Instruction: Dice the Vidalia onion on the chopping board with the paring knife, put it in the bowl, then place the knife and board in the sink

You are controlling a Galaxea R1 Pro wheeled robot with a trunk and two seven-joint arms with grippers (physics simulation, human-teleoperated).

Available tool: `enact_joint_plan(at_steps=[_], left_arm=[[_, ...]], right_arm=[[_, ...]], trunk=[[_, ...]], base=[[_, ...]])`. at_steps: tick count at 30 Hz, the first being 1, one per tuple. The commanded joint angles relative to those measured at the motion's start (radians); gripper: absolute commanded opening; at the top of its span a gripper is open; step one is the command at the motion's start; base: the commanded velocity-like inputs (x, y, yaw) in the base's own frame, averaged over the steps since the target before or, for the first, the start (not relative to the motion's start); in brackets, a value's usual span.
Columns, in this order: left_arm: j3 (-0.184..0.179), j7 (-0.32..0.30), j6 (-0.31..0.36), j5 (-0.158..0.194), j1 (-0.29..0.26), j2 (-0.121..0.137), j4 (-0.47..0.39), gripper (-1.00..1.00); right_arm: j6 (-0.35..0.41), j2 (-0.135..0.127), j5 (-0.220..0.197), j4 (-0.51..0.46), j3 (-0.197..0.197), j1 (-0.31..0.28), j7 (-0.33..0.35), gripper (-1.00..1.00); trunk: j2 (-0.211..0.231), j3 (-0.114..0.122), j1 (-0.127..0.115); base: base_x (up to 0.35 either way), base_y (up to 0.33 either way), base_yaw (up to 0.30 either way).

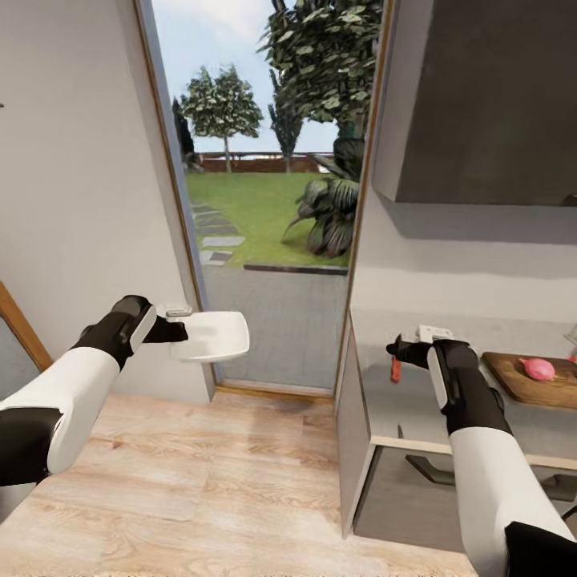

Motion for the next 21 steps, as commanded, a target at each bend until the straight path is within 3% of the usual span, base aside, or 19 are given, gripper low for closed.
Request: enact_joint_plan(at_steps=[1, 4, 14, 21], left_arm=[[-0.008, 0.002, 0.004, 0.011, -0.001, 0.001, -0.001, -1.00], [-0.008, 0.002, 0.004, 0.011, -0.001, 0.001, -0.001, -1.00], [-0.008, 0.002, 0.003, 0.010, -0.001, 0.001, 0.001, -1.00], [-0.008, 0.003, 0.003, 0.009, -0.001, 0.001, 0.006, -1.00]], right_arm=[[-0.002, 0.000, 0.010, 0.004, -0.002, -0.001, 0.009, 1.00], [-0.037, 0.001, 0.010, 0.028, -0.003, -0.001, 0.009, 1.00], [-0.050, 0.002, 0.012, 0.039, -0.001, -0.001, 0.008, 1.00], [-0.050, 0.001, 0.013, 0.039, -0.002, -0.001, 0.008, 1.00]], trunk=[[-0.003, -0.004, 0.001], [-0.003, -0.009, 0.001], [-0.003, -0.025, 0.001], [-0.003, -0.036, 0.001]], base=[[0.000, 0.000, 0.000], [0.000, 0.000, 0.000], [0.003, 0.000, 0.000], [0.179, -0.020, 0.000]])
